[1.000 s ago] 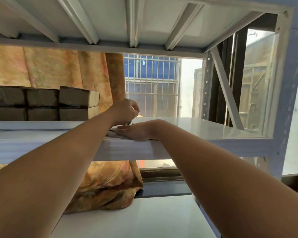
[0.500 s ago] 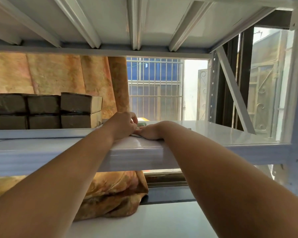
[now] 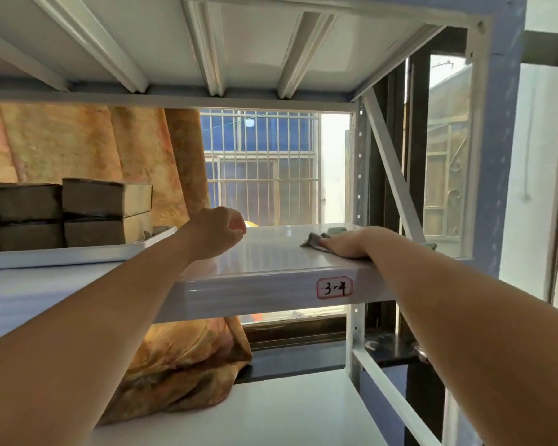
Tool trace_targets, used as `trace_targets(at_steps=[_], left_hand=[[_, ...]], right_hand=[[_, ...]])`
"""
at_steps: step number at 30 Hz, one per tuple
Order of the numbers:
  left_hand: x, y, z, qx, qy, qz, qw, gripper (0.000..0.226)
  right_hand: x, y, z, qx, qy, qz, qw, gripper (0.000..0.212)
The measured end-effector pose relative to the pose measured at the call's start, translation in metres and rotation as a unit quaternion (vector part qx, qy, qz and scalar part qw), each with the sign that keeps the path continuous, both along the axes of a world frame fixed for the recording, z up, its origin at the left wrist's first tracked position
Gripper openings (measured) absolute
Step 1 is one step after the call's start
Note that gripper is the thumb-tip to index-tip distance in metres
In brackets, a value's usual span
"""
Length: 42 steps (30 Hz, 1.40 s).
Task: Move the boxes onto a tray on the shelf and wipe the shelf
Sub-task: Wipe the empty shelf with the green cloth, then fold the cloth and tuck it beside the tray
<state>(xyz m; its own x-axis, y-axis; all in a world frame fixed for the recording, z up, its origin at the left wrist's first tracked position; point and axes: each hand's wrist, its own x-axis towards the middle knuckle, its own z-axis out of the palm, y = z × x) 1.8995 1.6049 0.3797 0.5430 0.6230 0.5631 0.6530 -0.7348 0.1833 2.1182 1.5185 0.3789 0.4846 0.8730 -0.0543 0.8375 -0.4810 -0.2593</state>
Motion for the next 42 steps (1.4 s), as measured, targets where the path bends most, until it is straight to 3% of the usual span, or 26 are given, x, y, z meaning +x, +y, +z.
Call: trace_targets(at_steps=[12,14,16,25,31,35,39,42], left_hand=[[0.082,-0.038,0.0,-0.046,0.001,-0.13,0.99,0.024],[0.083,-0.034,0.002,-0.043,-0.001,-0.128,0.991,0.024],[0.081,-0.026,0.003,-0.036,-0.007,-0.126,0.991,0.023],[0.06,0.017,0.013,-0.041,0.097,-0.049,0.993,0.024],[0.031,0.038,0.019,-0.118,0.102,-0.017,0.988,0.03],[0.016,0.044,0.011,-0.165,0.112,0.031,0.979,0.053],[0.017,0.032,0.01,-0.232,0.089,-0.007,0.969,0.066],[0.016,0.034,0.011,-0.211,0.145,-0.022,0.966,0.051]], right_hand=[[0.046,-0.019,-0.008,0.001,0.021,0.0,1.0,0.085],[0.037,-0.029,-0.005,-0.019,0.017,0.031,0.999,0.063],[0.029,-0.037,-0.003,-0.025,0.015,0.066,0.997,0.055],[-0.044,-0.013,-0.001,-0.036,0.001,0.267,0.963,0.056],[-0.074,0.015,-0.001,-0.032,-0.012,0.329,0.944,0.057],[-0.072,0.025,0.007,-0.004,0.029,0.329,0.944,0.065],[-0.046,0.034,0.023,0.121,0.119,0.273,0.947,0.051],[-0.014,0.036,0.036,0.064,0.021,0.212,0.975,0.052]])
